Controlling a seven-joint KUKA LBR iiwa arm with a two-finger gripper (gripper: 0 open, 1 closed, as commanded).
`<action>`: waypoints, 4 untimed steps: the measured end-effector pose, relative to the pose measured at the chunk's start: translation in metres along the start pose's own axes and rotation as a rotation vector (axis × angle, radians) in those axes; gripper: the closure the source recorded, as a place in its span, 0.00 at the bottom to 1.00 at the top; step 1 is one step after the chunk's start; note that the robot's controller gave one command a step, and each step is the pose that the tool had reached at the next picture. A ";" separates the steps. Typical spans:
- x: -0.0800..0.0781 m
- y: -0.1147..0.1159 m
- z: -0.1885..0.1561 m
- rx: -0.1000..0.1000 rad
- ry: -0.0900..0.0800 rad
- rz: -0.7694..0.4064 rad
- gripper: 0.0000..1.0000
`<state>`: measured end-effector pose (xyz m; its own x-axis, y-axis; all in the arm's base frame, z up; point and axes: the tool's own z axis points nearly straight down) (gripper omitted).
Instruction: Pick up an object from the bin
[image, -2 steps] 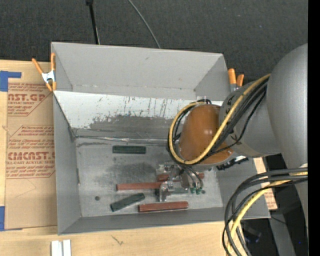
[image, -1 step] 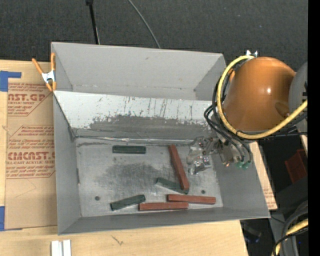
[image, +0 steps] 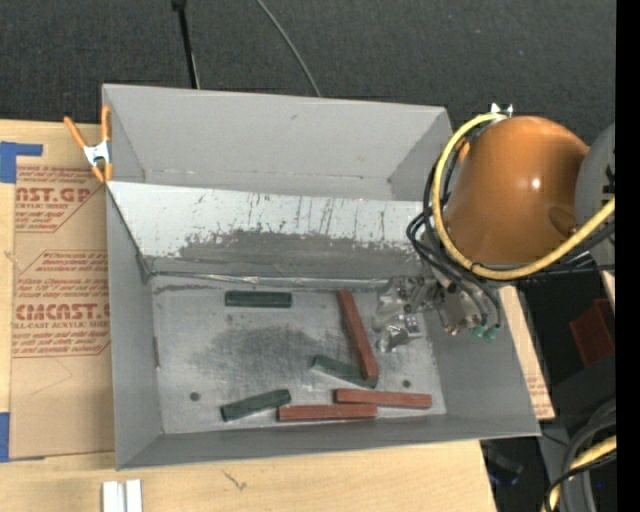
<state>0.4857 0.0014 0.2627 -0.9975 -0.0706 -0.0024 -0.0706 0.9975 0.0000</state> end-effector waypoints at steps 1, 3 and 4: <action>0.004 0.022 0.104 -0.001 0.005 0.106 0.00; 0.002 0.021 0.106 -0.001 -0.001 0.099 0.00; -0.002 0.007 0.128 0.000 0.012 0.043 0.00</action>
Offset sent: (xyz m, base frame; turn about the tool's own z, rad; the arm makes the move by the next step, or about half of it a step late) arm 0.0000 0.0000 0.0000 0.0000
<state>0.4873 0.0086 0.1344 -0.9996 -0.0273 0.0092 -0.0273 0.9996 0.0001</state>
